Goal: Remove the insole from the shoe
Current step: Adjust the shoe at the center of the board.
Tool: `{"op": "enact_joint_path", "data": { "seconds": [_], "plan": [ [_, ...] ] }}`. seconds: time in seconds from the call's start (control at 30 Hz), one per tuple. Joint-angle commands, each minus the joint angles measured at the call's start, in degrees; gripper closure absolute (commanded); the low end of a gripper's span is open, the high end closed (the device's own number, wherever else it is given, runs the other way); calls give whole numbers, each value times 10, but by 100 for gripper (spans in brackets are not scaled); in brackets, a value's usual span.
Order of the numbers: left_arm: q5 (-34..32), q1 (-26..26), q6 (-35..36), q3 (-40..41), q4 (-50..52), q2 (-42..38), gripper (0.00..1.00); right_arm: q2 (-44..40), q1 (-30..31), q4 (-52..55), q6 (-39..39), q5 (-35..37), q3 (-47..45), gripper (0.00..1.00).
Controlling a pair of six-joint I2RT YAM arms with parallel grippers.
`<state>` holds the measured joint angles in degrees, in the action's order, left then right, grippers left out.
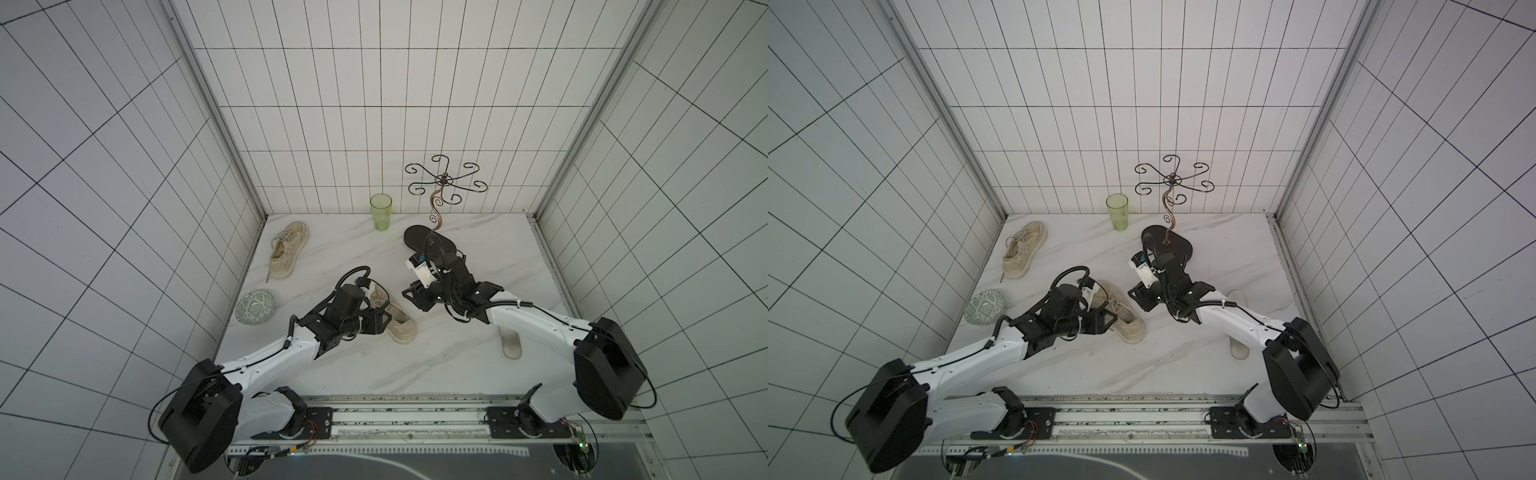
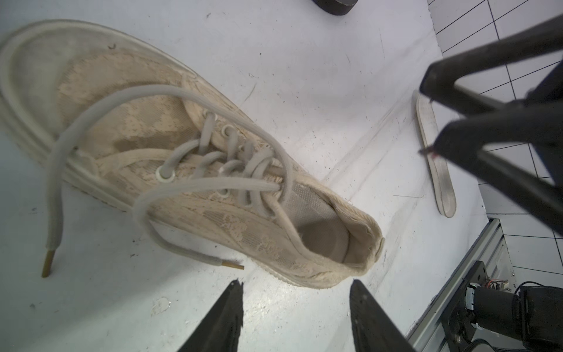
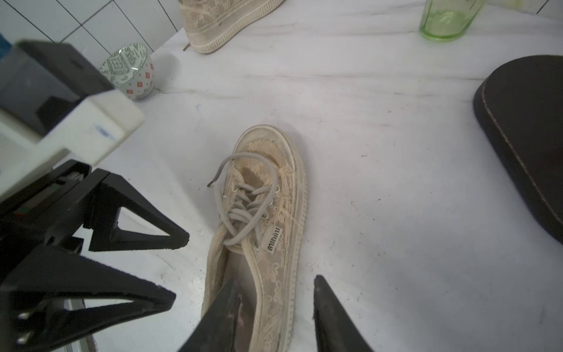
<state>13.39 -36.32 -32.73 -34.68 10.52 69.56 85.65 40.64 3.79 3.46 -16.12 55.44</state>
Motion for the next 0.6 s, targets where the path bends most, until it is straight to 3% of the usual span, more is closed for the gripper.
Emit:
{"op": "enact_joint_path", "data": {
  "seconds": [0.0,0.17,0.3,0.5,0.57],
  "plan": [
    [-26,-7,-8,-21,-39,25,45,21,25,50,-15,20,-8,57],
    [-55,-15,-8,-28,-39,64,46,41,38,45,-7,32,-16,56],
    [-70,-20,-7,-32,-52,92,53,67,40,44,-13,43,-9,55],
    [-97,-25,-2,-35,-58,117,88,118,43,41,-17,52,20,59],
    [-98,-25,3,-30,-57,115,100,130,43,41,-17,73,28,68]
  ]
}}
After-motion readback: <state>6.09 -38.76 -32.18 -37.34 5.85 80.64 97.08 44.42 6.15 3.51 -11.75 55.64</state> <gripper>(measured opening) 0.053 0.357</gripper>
